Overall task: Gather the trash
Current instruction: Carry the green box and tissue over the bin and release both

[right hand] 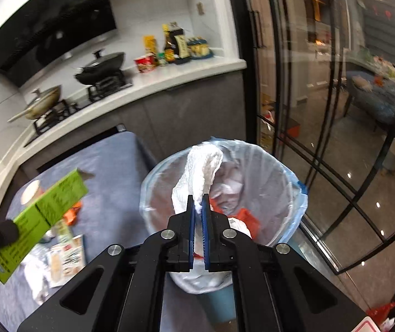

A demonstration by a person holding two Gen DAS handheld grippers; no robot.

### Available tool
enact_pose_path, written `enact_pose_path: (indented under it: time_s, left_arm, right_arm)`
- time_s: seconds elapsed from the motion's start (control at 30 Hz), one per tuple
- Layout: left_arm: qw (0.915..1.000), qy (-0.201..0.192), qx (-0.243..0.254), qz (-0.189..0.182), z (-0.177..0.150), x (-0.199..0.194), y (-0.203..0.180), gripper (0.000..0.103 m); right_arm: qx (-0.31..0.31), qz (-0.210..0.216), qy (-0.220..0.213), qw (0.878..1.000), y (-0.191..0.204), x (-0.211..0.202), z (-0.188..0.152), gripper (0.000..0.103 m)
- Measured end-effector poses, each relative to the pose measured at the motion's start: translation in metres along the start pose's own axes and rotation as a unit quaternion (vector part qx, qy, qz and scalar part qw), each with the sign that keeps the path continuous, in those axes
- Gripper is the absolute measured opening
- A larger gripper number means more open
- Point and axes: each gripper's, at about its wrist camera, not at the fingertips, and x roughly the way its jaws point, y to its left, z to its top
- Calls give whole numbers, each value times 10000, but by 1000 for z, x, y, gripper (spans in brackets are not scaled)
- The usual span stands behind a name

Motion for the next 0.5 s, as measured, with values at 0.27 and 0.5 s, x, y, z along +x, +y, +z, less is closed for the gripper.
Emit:
enact_pose_path:
  time_s: [0.27,0.5]
  left_arm:
    - [9982,458,173,-357,29,96,-40,38]
    - [9967,674,448,-43,24,145,-52,40]
  right_arm:
    - [186,-158,316,9992,-28,50,7,11]
    - [273,-220,117,9993,-34,47,12,43]
